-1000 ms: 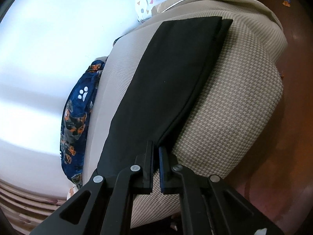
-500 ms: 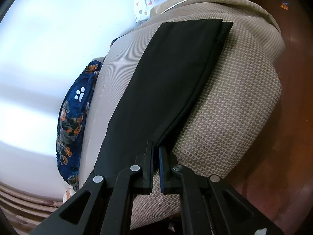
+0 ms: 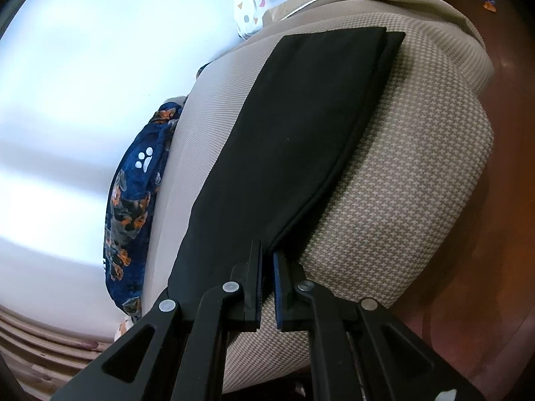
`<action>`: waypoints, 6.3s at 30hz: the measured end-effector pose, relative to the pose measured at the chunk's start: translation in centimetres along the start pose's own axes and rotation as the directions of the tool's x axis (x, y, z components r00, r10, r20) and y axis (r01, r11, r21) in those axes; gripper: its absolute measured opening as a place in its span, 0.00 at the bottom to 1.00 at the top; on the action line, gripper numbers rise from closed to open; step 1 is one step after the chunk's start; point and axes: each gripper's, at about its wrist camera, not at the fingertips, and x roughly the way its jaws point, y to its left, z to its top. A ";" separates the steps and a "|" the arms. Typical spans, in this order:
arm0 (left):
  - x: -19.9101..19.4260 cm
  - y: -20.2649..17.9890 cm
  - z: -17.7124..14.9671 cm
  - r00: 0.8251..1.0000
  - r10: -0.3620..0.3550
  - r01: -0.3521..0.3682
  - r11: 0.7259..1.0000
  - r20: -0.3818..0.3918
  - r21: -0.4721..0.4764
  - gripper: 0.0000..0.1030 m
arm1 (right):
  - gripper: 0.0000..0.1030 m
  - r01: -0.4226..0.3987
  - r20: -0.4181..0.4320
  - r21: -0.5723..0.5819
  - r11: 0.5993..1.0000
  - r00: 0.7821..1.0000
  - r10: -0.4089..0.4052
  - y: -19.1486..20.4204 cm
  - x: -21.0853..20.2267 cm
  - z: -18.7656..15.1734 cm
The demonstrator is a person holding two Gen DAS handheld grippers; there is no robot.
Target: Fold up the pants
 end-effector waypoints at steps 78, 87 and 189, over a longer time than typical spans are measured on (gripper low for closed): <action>-1.9 -7.9 0.6 0.961 0.218 -0.230 0.972 0.167 0.052 0.89 | 0.07 -0.011 -0.160 -0.592 0.806 0.982 -0.104 16.7 6.7 -14.2; -1.8 -7.6 0.7 0.960 0.228 -0.238 0.970 0.162 0.043 0.89 | 0.07 -0.028 -0.195 -0.670 0.742 0.971 -0.139 18.6 8.1 -17.6; -0.5 -8.3 0.2 0.978 0.181 -0.192 0.974 0.100 0.118 0.89 | 0.19 -0.199 -0.389 -0.700 0.686 0.912 -0.132 22.0 9.0 -25.8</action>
